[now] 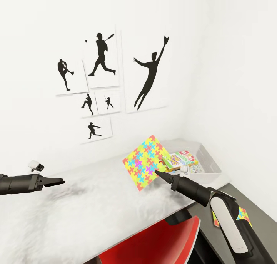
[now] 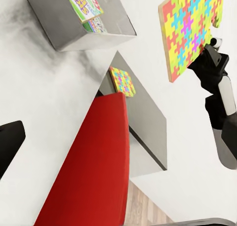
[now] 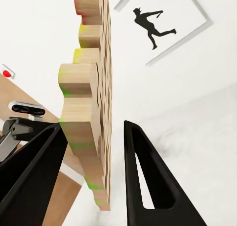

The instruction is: Put all the toys in the child's room - the three board games (two on the bed and one on the table), the two jigsaw puzzles on the table, and the tennis ball on the table - inside the toy box on the table in the child's room.

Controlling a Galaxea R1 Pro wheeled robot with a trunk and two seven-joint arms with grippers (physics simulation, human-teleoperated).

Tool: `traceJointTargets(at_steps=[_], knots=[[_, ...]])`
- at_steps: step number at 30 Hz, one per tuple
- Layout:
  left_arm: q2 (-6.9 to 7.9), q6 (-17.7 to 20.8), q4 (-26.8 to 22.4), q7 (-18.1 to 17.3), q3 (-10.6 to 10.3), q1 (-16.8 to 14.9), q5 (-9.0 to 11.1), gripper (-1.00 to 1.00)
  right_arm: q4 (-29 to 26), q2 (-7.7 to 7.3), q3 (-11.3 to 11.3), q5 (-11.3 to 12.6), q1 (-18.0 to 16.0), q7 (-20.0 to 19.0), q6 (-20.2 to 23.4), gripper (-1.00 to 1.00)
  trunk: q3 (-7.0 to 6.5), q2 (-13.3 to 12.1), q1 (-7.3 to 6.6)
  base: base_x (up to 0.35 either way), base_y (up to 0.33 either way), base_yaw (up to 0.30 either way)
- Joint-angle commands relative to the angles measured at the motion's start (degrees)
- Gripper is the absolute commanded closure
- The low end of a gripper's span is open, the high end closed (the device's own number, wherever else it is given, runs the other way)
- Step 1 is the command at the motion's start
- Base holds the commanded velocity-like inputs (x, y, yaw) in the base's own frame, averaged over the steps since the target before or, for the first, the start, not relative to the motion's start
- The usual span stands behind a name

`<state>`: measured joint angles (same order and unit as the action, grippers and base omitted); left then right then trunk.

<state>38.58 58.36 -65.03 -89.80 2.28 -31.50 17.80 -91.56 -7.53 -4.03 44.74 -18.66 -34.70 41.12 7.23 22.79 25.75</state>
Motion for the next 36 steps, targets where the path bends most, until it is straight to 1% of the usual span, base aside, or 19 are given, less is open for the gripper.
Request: traceJointTargets(at_steps=[1,13,20,36], knots=[[0.02,0.6,0.0,-0.2,0.0,0.0,0.0,-1.0,0.0,-0.03,0.0,0.3,-0.1,0.1,0.3,1.0,0.13,0.1,0.04,0.002,-0.001,0.0],[0.0,0.6,0.0,-0.2,0.0,0.0,0.0,-1.0,0.0,-0.03,0.0,0.3,-0.1,0.2,0.4,1.0,0.13,0.1,0.04,0.006,0.0,0.0],[0.0,0.6,0.0,-0.2,0.0,0.0,0.0,-1.0,0.0,-0.03,0.0,0.3,-0.1,0.2,0.4,1.0,0.13,0.1,0.04,0.173,0.0,0.0],[-0.08,0.5,0.0,-0.2,0.0,0.0,0.0,-1.0,-0.1,-0.03,0.0,0.3,-0.1,0.2,0.4,1.0,0.13,0.1,0.04,0.084,0.0,0.0]])
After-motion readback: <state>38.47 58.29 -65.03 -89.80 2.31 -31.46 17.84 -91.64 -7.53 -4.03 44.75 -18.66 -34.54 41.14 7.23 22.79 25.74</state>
